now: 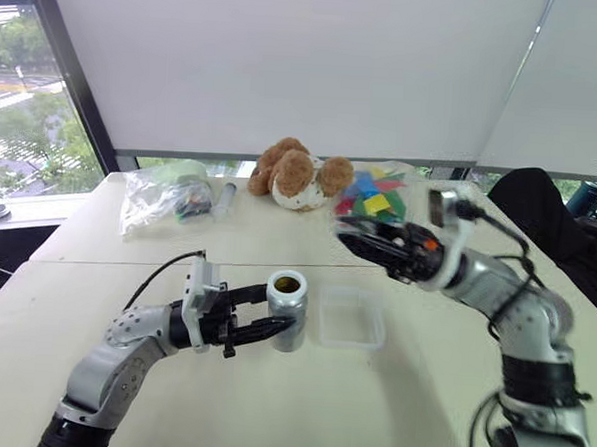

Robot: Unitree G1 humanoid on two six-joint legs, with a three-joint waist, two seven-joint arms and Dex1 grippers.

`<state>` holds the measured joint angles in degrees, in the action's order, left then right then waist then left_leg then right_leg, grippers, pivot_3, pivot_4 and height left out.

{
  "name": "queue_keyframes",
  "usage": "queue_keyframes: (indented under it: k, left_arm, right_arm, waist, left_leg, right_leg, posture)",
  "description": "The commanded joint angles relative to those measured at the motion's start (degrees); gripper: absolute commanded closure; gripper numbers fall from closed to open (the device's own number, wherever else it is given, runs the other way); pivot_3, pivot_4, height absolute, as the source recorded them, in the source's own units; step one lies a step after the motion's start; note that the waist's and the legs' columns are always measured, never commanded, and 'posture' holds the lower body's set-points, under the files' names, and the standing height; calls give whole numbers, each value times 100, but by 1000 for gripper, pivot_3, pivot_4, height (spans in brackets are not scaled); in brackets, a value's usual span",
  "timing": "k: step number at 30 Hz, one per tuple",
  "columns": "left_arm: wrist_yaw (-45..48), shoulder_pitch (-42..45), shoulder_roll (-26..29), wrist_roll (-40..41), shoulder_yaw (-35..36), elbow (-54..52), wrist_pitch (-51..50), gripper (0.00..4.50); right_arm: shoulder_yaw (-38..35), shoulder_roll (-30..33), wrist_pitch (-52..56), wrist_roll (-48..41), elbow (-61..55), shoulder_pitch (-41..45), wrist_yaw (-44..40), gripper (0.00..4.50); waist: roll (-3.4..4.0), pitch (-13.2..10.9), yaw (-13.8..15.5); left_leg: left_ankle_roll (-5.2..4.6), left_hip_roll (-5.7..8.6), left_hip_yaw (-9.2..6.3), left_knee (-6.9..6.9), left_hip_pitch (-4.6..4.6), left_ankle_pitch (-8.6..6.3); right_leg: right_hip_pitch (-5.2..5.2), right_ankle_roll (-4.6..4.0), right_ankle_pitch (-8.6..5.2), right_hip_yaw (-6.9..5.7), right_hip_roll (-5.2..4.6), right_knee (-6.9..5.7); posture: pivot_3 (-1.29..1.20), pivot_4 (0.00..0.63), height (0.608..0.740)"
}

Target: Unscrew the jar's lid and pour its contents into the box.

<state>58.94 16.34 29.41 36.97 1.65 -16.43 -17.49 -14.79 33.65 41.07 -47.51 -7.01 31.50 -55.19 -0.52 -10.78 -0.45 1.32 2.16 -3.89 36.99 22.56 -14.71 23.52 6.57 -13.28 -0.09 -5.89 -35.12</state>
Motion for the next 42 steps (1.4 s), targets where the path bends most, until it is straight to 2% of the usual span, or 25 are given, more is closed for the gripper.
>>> queue_keyframes:
  k: [1, 4, 9, 18, 20, 22, 23, 29, 34, 41, 42]
  left_arm:
    - [-45, 150, 63, 154, 235, -16, -51, 2465]
    - [11, 272, 150, 232, 317, 145, -173, 2465]
    - [126, 505, 204, 198, 276, 356, -220, 2465]
    - [171, 713, 160, 155, 213, 550, -259, 2465]
    - [169, 759, 164, 145, 198, 596, -288, 2465]
    - [181, 812, 170, 127, 186, 647, -311, 2465]
    - [188, 824, 177, 118, 192, 656, -315, 2465]
    - [68, 1003, 164, -138, 97, 917, -319, 2465]
    - [-44, 1347, 138, -1021, -313, 1328, 224, 2465]
    - [-264, 1714, -262, -2084, -719, 1991, 1597, 2465]
    - [-519, 1793, -356, -2404, -783, 2148, 1935, 2465]
  right_arm:
    - [-570, 368, -1381, 808, 652, -631, -193, 2168]
    - [-714, 619, -3006, 1687, 1806, -1315, -495, 2168]
    - [-833, 525, -4779, 2316, 3597, -1438, -317, 2168]
    - [-787, 224, -5896, 2586, 5256, -1173, 98, 2168]
    - [-908, 265, -5856, 2426, 5275, -1260, 30, 1129]
    - [-980, 328, -5865, 2339, 5153, -1356, -18, 304]
    - [-1020, 341, -5719, 2231, 5003, -1419, -90, 45]
    - [-1286, 622, -4640, 1532, 2684, -2447, -300, 45]
    - [-1293, 1037, -3921, 1165, 420, -3410, -540, 45]
    - [-1065, 981, -3708, 1164, -881, -3944, -569, 45]
    - [-1033, 954, -3685, 1183, -945, -3976, -534, 45]
  waist:
    - [1, -1, -18]
    - [-3, -1, 3]
    - [8, -7, -76]
    - [9, -6, -24]
    - [9, -7, -22]
    - [9, -7, -21]
    - [9, -7, -27]
    - [10, -7, -21]
    - [8, -6, -13]
    - [4, -7, 25]
    - [4, -7, 53]
  left_leg:
    - [0, -1, 10, 0, -2, 0]
    - [0, -2, 9, 0, -10, 0]
    - [-1, -6, 32, 1, -19, 1]
    - [-1, -6, 30, 2, -23, 1]
    - [-1, -5, 28, 3, -22, 1]
    - [-1, -4, 27, 4, -21, 1]
    - [-1, -5, 27, 4, -22, 1]
    - [-1, -6, 25, 3, -22, 1]
    - [-1, -5, 25, 4, -22, 1]
    - [0, -6, 24, 7, -19, 0]
    - [0, -5, 24, 8, -19, 0]
  right_leg:
    - [2, 6, 3, 3, 0, -1]
    - [-10, 8, 2, 0, 4, 0]
    - [-8, 8, 3, 16, 4, -4]
    - [-11, 14, 6, 21, 5, -7]
    - [-14, 14, 6, 21, 4, -3]
    - [-15, 11, 4, 22, 4, -2]
    - [-15, 11, 4, 22, 4, -2]
    - [-15, 13, 5, 22, 4, -3]
    - [-15, 15, 4, 22, 4, -5]
    - [-16, 12, 2, 21, 4, -1]
    - [-16, 12, 2, 21, 2, 0]
  posture:
    - [0, 150, 740]
    - [0, 150, 740]
    - [0, 150, 740]
    - [0, 150, 740]
    - [0, 150, 740]
    - [0, 150, 740]
    - [0, 150, 740]
    - [0, 150, 740]
    - [0, 150, 740]
    - [0, 150, 740]
    - [0, 150, 740]
